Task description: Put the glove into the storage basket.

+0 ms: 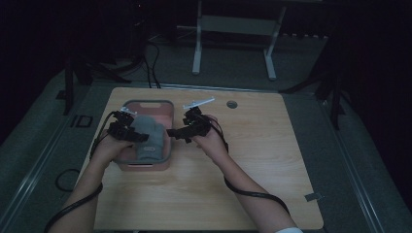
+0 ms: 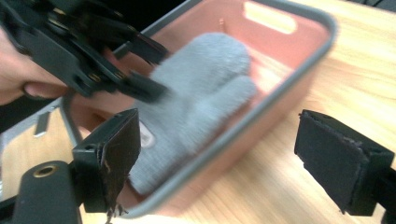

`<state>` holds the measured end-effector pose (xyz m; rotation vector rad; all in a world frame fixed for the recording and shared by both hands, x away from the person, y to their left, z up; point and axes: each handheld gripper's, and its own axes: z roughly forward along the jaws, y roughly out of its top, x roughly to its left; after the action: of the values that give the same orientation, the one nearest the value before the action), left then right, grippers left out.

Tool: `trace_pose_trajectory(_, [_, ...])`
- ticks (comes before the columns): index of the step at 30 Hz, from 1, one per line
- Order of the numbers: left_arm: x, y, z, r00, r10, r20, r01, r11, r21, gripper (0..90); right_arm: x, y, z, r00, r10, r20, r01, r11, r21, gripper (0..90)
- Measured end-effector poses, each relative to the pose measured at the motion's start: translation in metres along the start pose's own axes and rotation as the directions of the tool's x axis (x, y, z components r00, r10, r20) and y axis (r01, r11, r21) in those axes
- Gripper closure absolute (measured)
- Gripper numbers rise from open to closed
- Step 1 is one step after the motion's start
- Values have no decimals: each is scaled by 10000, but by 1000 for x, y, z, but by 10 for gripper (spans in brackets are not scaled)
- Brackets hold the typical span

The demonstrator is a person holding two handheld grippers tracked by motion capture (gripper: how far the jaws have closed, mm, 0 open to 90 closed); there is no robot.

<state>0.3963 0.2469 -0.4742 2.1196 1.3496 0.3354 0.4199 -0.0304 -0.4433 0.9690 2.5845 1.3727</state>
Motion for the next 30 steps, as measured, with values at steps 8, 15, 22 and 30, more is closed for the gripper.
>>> trace_pose_trajectory(8, [-13,-6,-23,9995,259,178,-236,9930,-1159,243,-10,-19,-30,9995,-308,41,309,9995,-94,144])
trace_pose_trajectory(15, [-48,-6,-25,9915,866,971,-663,9784,-1959,230,-18,-35,-51,9987,-433,260,437,9989,-173,144])
trace_pose_trajectory(22, [-88,-3,-20,9724,1813,1472,-1434,9611,-2359,163,-23,-48,-63,9984,-463,327,467,9988,-117,145])
trace_pose_trajectory(30, [-118,-5,-10,9539,2356,1859,-1802,9450,-2729,163,-30,-64,-72,9987,-315,405,319,9995,-83,145])
